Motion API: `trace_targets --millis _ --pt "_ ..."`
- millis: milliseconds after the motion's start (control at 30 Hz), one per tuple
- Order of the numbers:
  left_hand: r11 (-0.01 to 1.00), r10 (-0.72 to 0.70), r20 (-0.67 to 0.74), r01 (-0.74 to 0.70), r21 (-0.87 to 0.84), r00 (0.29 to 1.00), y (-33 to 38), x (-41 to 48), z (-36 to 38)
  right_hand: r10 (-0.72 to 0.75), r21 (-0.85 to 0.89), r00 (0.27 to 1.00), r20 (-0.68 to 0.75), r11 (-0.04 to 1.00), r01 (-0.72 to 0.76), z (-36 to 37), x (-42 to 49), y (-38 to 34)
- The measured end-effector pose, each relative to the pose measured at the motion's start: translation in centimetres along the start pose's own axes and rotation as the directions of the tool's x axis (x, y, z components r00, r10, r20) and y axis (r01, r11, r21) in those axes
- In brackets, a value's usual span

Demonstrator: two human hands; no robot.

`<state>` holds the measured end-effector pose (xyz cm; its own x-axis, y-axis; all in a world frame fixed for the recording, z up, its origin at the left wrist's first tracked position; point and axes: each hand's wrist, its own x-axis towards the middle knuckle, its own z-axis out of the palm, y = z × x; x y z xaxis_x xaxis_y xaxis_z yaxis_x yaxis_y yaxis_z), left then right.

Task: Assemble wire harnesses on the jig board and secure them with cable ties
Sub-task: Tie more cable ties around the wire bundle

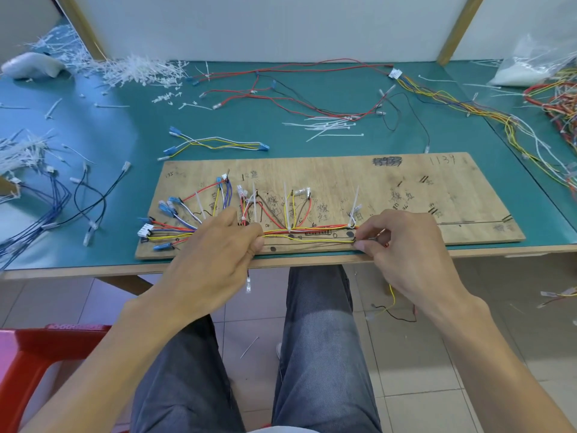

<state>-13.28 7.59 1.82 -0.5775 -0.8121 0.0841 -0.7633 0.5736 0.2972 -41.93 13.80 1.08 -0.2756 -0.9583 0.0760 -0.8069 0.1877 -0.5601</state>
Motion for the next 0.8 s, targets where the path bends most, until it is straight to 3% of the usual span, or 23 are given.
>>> trace_targets --millis 300,533,633,800 --pt "0.977 -0.157 -0.033 0.15 -0.153 0.987 -0.8 0.1 1.1 0.019 0.025 1.0 0.014 1.0 -0.019 -0.3 0.1 0.0" --pt "0.936 -0.097 -0.091 0.06 -0.347 0.991 -1.2 -0.8 0.7 0.034 0.017 0.999 0.02 0.999 -0.035 -0.3 0.3 0.0" --pt "0.938 -0.041 -0.079 0.011 -0.345 0.996 -1.3 -1.2 0.6 0.047 0.012 0.998 0.032 0.999 -0.048 -0.4 0.4 0.0" --pt "0.968 -0.078 -0.073 0.058 -0.244 0.994 -1.3 -0.8 1.2 0.058 0.018 0.997 0.046 0.998 -0.059 -0.5 0.5 0.0"
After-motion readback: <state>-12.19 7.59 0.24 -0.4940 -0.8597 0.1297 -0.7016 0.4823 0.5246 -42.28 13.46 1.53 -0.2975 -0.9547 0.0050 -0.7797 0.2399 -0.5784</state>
